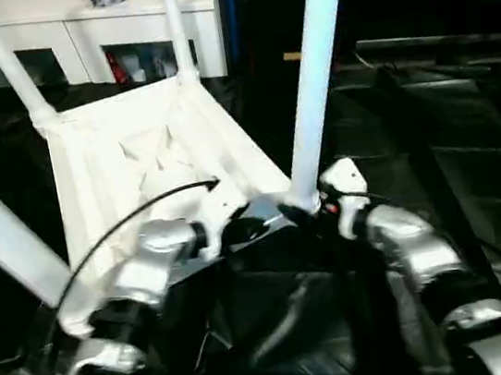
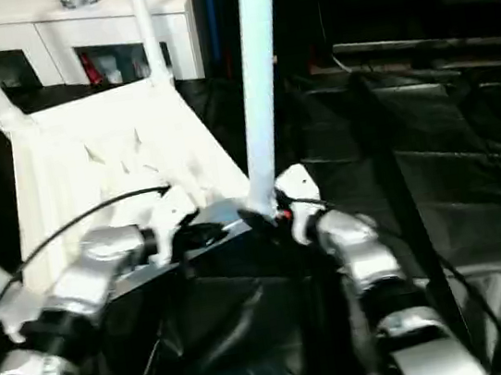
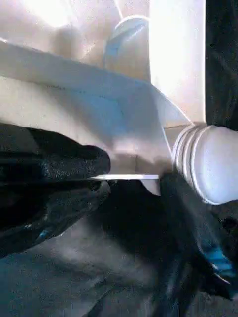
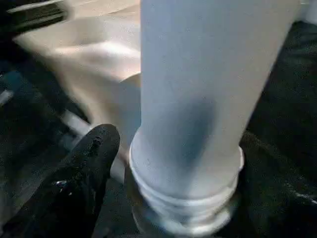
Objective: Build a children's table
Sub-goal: Rotate leg to tighten
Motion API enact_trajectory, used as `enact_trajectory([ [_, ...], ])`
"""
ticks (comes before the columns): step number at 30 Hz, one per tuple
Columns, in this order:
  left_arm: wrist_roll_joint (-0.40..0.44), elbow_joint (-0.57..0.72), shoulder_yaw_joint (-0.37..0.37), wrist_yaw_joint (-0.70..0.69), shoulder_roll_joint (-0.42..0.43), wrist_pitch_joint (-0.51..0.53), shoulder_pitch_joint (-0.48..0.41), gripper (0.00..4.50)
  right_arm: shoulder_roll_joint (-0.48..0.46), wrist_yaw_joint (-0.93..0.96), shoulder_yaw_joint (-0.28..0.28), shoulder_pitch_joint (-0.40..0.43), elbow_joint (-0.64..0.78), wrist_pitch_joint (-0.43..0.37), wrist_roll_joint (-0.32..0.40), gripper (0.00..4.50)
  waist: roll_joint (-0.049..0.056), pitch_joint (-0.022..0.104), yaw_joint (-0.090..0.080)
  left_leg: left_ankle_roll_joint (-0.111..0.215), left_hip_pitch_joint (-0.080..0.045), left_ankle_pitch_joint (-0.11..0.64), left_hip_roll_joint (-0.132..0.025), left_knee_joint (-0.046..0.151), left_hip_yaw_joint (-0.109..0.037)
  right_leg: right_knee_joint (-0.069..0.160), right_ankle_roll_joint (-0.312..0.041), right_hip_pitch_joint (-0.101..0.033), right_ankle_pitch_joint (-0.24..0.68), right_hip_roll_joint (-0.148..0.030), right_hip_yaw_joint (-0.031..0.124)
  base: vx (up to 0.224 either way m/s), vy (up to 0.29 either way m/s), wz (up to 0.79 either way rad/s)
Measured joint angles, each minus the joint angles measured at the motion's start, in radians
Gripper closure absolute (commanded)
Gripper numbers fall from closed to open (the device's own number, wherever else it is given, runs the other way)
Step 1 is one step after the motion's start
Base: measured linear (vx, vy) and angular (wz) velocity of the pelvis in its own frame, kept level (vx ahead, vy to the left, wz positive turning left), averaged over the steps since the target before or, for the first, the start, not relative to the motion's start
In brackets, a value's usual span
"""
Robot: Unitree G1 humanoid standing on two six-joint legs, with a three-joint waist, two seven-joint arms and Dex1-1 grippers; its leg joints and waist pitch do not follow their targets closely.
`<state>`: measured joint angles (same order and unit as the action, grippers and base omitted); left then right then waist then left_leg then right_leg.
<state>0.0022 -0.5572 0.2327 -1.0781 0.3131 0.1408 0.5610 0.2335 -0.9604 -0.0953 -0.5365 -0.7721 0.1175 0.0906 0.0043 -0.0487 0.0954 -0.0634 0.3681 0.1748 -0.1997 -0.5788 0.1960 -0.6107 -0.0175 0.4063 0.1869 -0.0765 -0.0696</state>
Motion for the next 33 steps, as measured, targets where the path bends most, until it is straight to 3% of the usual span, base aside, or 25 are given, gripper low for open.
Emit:
enact_trajectory([
  [8, -0.028, 0.022, 0.027, -0.174, 0.068, -0.007, -0.012, 4.50, 0.072, -0.254, -0.069, 0.012, 0.068, -0.029, 0.018, 0.73, -0.002, -0.001, 0.029, 0.000, 0.000, 0.000, -0.001, -0.003, 0.002, 0.000, 0.000, -0.002, 0.000, 0.000, 0.000, 0.000, 0.000, 0.00],
  [16, -0.041, 0.035, 0.053, -0.258, 0.096, -0.009, -0.014, 4.50, 0.088, -0.350, -0.108, 0.012, 0.096, -0.043, 0.020, 1.48, -0.004, -0.002, 0.050, 0.000, 0.000, 0.000, -0.002, -0.004, 0.002, -0.001, 0.000, -0.003, 0.000, 0.000, 0.001, 0.000, 0.000, 0.00],
  [24, -0.040, 0.035, 0.052, -0.258, 0.093, -0.013, -0.015, 4.50, 0.087, -0.353, -0.108, 0.016, 0.105, -0.057, 0.021, 1.77, -0.004, -0.002, 0.051, 0.000, 0.001, 0.000, -0.002, -0.004, 0.002, -0.001, 0.000, -0.003, 0.000, 0.000, 0.001, 0.000, 0.000, 0.00],
  [27, -0.035, 0.028, 0.045, -0.203, 0.071, -0.014, -0.015, 4.50, 0.075, -0.298, -0.083, 0.024, 0.102, -0.065, 0.019, 1.77, -0.004, -0.002, 0.051, 0.000, 0.000, 0.000, -0.002, -0.005, 0.002, -0.001, 0.000, -0.003, 0.000, 0.000, 0.001, 0.000, 0.000, 0.00],
  [30, -0.015, 0.013, 0.019, -0.081, 0.033, -0.008, -0.014, 4.50, 0.027, -0.125, -0.034, 0.021, 0.063, -0.061, 0.010, 1.78, -0.004, -0.002, 0.042, -0.001, -0.001, 0.000, -0.002, -0.006, 0.002, -0.002, 0.000, -0.004, -0.001, 0.000, 0.001, 0.000, 0.000, 0.00],
  [33, -0.002, 0.014, 0.006, 0.005, -0.001, 0.015, -0.014, 4.50, -0.013, 0.018, -0.006, 0.012, 0.030, -0.055, -0.003, 1.78, -0.004, -0.002, 0.023, -0.002, -0.002, -0.001, -0.002, -0.006, 0.002, -0.002, 0.004, -0.004, 0.001, 0.000, 0.002, 0.000, 0.000, 0.00],
])
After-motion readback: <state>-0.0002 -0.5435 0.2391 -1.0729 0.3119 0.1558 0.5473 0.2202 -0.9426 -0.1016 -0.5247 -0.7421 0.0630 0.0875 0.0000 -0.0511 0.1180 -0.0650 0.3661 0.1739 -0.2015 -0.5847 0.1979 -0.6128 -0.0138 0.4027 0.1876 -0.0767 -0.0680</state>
